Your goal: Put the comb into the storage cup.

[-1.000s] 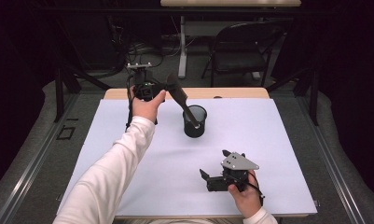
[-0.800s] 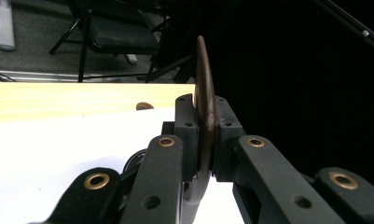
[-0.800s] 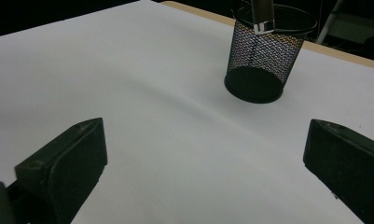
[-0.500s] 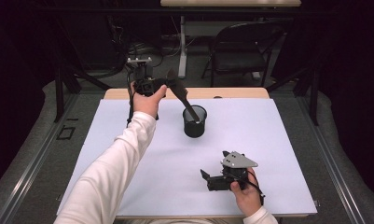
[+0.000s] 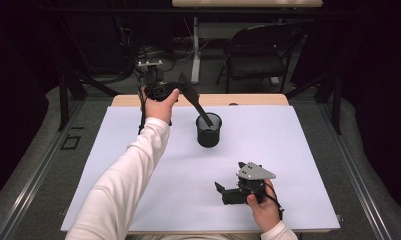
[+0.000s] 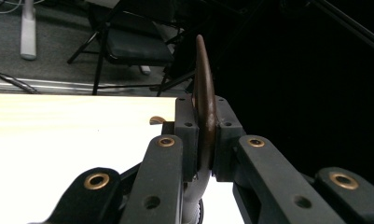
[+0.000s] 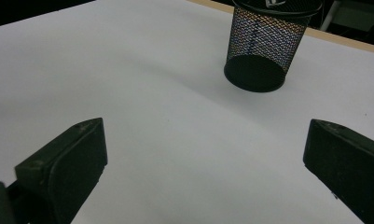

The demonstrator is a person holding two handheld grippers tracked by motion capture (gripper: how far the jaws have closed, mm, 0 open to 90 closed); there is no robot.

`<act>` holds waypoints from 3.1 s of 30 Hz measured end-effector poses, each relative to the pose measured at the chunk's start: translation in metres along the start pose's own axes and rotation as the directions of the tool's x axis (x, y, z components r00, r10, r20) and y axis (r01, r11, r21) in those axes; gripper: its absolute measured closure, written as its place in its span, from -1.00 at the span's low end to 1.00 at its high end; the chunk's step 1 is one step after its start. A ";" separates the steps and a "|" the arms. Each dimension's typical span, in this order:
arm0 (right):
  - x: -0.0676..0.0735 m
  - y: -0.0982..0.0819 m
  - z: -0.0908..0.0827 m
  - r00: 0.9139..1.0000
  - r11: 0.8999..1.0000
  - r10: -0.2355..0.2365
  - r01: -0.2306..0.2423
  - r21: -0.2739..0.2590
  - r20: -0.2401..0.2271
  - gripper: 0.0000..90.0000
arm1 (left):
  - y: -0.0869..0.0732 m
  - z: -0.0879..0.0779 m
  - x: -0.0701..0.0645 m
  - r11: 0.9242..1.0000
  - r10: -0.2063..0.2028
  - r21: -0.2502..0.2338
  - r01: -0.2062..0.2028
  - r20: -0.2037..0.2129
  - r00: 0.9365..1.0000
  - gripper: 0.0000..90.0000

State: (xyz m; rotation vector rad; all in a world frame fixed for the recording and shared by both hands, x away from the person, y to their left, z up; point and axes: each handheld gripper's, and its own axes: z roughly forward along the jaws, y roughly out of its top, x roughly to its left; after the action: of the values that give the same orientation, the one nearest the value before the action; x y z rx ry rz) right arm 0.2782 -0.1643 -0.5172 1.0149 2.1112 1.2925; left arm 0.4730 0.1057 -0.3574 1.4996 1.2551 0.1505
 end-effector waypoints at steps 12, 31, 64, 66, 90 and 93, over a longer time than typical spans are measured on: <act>-0.001 -0.003 0.001 1.000 1.000 0.014 -0.014 0.012 -0.003 -1.00 | -0.003 0.009 0.003 1.000 -0.011 -0.013 0.011 -0.037 0.999 0.86; -0.005 -0.004 -0.001 1.000 1.000 0.028 -0.028 -0.001 -0.001 -1.00 | -0.013 0.027 0.010 1.000 -0.025 0.018 0.026 -0.071 0.997 0.86; -0.004 -0.005 0.000 0.999 1.000 0.022 -0.021 0.015 -0.024 -1.00 | -0.034 0.049 0.007 0.997 -0.024 0.067 0.031 -0.101 0.995 0.86; -0.004 -0.005 0.000 0.999 1.000 0.022 -0.022 0.015 -0.025 -1.00 | -0.035 0.051 0.007 0.997 -0.026 0.067 0.033 -0.100 0.995 0.86; -0.004 -0.006 0.002 0.999 1.000 0.018 -0.017 0.023 -0.038 -0.97 | -0.049 0.061 0.015 0.995 -0.042 0.089 0.051 -0.101 0.994 0.86; -0.004 -0.006 0.002 0.999 1.000 0.020 -0.019 0.023 -0.037 -0.97 | -0.049 0.060 0.015 0.994 -0.040 0.093 0.050 -0.102 0.994 0.86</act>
State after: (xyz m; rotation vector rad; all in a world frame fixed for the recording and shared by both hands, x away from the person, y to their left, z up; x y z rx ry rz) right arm 0.2794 -0.1678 -0.5230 1.0307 2.1536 1.3091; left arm 0.4906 0.0694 -0.4255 1.5597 1.3922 0.1393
